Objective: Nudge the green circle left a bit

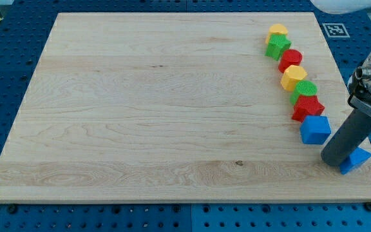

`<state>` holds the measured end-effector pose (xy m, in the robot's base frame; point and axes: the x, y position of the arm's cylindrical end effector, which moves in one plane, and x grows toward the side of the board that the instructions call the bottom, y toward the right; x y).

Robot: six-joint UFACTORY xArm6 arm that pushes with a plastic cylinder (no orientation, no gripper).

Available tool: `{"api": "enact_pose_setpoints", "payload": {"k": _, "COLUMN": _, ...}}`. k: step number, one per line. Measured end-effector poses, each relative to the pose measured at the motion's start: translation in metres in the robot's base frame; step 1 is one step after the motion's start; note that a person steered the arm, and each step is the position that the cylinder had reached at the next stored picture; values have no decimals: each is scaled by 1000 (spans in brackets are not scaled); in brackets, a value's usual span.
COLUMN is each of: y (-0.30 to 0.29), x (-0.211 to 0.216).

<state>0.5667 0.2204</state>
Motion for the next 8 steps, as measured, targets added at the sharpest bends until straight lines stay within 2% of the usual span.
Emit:
{"api": "enact_pose_setpoints", "payload": {"k": 2, "y": -67, "x": -32}}
{"api": "enact_pose_setpoints", "payload": {"k": 3, "y": -101, "x": -67}}
{"api": "enact_pose_setpoints", "payload": {"k": 4, "y": -132, "x": -123}}
{"api": "enact_pose_setpoints", "payload": {"k": 6, "y": -129, "x": -281}}
{"api": "enact_pose_setpoints", "payload": {"k": 7, "y": -95, "x": -312}}
{"api": "enact_pose_setpoints", "payload": {"k": 8, "y": -70, "x": -320}}
